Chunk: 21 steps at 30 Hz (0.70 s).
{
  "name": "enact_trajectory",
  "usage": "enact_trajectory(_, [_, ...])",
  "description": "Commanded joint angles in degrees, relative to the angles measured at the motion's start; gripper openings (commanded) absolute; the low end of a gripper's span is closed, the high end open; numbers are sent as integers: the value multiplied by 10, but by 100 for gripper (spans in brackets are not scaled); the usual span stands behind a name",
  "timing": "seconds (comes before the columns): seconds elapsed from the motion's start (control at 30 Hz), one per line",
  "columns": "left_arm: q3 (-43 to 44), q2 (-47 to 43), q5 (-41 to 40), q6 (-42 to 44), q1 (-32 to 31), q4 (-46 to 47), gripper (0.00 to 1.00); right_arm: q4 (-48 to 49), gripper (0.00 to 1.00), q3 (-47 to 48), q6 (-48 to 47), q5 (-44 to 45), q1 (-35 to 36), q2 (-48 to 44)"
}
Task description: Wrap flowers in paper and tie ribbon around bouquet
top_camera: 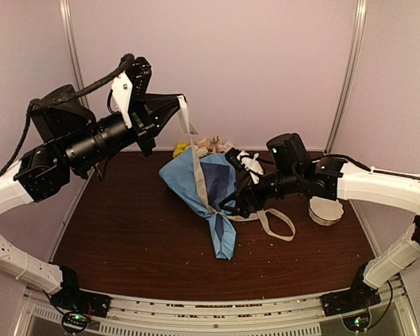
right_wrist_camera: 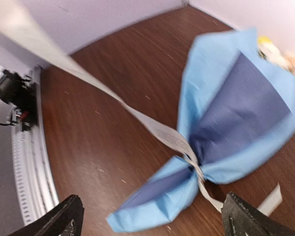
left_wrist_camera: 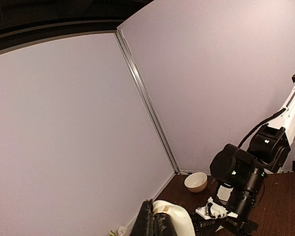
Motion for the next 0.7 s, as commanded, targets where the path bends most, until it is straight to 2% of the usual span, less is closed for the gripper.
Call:
enact_trajectory(0.0, [35,12,18,30,-9,22,0,143,99,17,-15,-142,12,37])
enact_trajectory(0.13, [39,17,11,31,-10,27,0,206,90,17,16,-177,13,74])
enact_trajectory(0.27, [39,18,8,31,-10,30,0,231,79,30,41,-152,12,103])
enact_trajectory(0.5, [35,16,-3,30,-10,37,0,255,33,67,66,-153,10,154])
enact_trajectory(0.57, [31,9,-7,28,-11,37,0,256,8,70,70,-152,7,161])
enact_trajectory(0.6, [26,3,-9,25,-11,36,0,258,0,67,73,-147,4,160])
enact_trajectory(0.67, [2,-22,-14,15,-11,39,0,268,0,56,79,-141,-6,154])
